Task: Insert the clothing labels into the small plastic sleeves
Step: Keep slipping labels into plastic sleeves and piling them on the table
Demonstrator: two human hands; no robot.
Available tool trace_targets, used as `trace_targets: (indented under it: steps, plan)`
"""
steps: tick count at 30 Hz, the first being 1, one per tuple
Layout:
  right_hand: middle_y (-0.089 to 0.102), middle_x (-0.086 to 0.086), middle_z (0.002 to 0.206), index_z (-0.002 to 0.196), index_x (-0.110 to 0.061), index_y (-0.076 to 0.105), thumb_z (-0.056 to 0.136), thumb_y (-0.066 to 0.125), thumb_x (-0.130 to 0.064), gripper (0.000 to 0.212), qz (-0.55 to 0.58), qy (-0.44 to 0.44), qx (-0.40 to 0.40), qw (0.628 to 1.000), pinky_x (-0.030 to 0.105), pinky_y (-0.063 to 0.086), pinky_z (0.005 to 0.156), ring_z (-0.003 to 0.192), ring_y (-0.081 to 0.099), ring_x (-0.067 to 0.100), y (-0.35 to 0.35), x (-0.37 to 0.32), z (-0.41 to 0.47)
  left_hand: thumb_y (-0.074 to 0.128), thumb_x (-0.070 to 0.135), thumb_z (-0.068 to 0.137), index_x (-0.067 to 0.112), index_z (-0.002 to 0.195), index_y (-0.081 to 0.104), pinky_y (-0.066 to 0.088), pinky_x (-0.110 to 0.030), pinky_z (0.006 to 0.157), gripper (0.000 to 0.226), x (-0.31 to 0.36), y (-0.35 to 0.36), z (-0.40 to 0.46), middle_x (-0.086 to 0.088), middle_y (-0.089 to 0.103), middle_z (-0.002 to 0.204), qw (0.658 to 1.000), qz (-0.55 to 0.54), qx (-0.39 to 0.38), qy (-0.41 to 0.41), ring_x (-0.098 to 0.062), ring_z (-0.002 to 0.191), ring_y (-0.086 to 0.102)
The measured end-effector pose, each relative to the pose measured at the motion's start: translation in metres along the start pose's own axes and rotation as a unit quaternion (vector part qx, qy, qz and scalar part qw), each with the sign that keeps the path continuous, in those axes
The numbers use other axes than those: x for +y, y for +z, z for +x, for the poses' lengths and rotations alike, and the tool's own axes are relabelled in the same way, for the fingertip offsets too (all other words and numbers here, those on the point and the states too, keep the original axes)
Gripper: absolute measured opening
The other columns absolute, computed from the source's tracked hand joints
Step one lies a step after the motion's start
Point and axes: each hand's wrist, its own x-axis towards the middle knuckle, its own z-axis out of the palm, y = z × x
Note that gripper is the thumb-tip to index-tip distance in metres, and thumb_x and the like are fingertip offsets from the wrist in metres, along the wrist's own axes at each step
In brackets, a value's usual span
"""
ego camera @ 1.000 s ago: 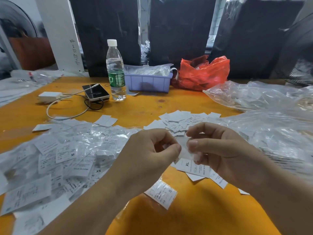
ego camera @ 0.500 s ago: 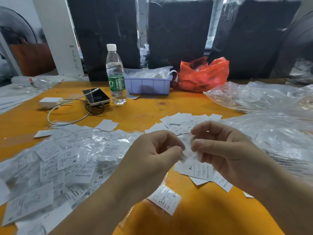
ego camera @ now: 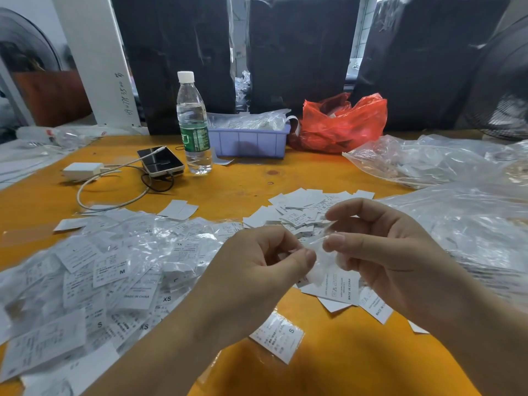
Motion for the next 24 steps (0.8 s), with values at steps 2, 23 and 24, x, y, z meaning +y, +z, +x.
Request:
trace_targets:
  steps: [2,23,24]
  plan:
    - [0.068,0.010,0.074,0.086,-0.021,0.074,0.063,0.076,-0.007,0.027,-0.012,-0.011,0.005,1.000,0.023,0.045,0.057,0.066,0.058,0.018,0.000,0.001,0.000,0.068,0.035,0.085,0.024,0.075,0.068,0.046,-0.033,0.058,0.014,0.000,-0.001,0.000,-0.004,0.062,0.066,1.000,0.004,0.001,-0.004,-0.009,0.058,0.052]
    - [0.060,0.007,0.069,0.103,-0.017,0.064,0.070,0.068,0.002,0.038,-0.130,-0.002,-0.112,0.985,0.023,0.042,0.058,0.065,0.049,0.018,0.007,0.000,-0.008,0.059,0.036,0.077,0.030,0.085,0.072,0.049,-0.021,0.058,0.016,-0.011,0.000,0.004,0.002,0.068,0.078,0.995,-0.089,-0.035,-0.032,-0.008,0.067,0.063]
    - [0.062,0.005,0.068,0.104,-0.020,0.064,0.070,0.069,0.001,0.040,-0.152,-0.009,-0.104,0.983,0.024,0.042,0.060,0.066,0.048,0.019,0.007,0.001,-0.008,0.060,0.036,0.076,0.033,0.087,0.072,0.050,-0.022,0.059,0.016,-0.011,0.001,0.004,0.003,0.068,0.080,0.995,-0.086,-0.033,-0.031,-0.008,0.069,0.064]
